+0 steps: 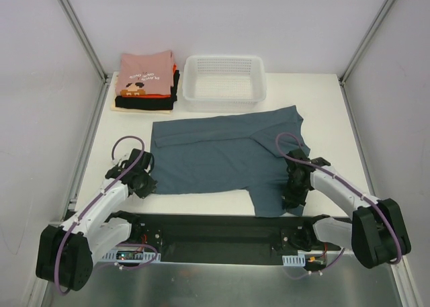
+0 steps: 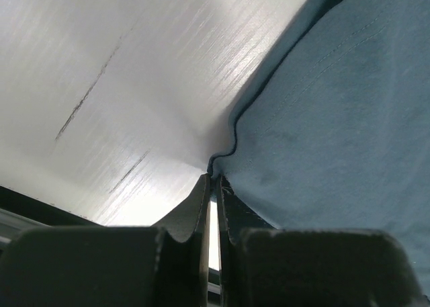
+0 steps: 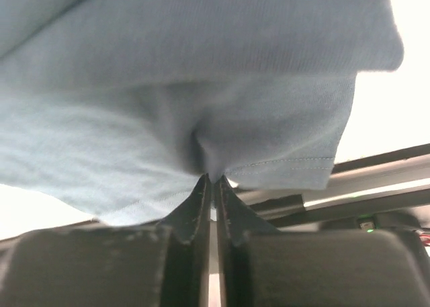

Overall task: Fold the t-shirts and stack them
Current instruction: Fold the tshirt

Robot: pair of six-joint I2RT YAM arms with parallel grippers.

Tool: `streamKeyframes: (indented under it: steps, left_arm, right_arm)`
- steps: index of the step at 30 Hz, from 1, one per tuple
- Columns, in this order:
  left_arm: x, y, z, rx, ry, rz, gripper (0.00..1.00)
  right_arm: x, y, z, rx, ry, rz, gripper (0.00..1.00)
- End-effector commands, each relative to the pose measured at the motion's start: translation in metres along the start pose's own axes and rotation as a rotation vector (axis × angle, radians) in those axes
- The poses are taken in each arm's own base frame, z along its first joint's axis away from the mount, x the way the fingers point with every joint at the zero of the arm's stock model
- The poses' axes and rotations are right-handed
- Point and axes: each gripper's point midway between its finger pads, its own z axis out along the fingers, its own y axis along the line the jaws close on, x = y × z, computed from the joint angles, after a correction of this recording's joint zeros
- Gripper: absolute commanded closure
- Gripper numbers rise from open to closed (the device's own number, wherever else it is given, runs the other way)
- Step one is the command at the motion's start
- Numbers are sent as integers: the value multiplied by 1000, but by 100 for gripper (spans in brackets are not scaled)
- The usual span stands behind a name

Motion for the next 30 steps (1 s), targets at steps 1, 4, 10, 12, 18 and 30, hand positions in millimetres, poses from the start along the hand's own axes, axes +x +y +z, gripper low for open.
streamKeyframes:
  steps: [1, 4, 10, 12, 18, 30]
  left_arm:
    - [6, 11, 3, -13, -3, 3, 100]
    - [9, 12, 2, -4, 8, -10, 100]
    - [-1, 20, -4, -39, -48, -4, 100]
    - [-4, 27, -8, -69, -66, -6, 100]
    - [-2, 20, -17, -2, -66, -22, 100]
    - [-39, -14, -37, 59, -171, -41, 100]
  right_arm:
    - [23, -4, -16, -41, 54, 11, 99]
    - [37, -4, -29, -94, 71, 32, 99]
    - [67, -7, -36, -129, 146, 47, 99]
    - [72, -8, -36, -119, 158, 39, 99]
    - [60, -17, -47, -42, 85, -11, 99]
    - [-28, 19, -84, -56, -226, -78, 99]
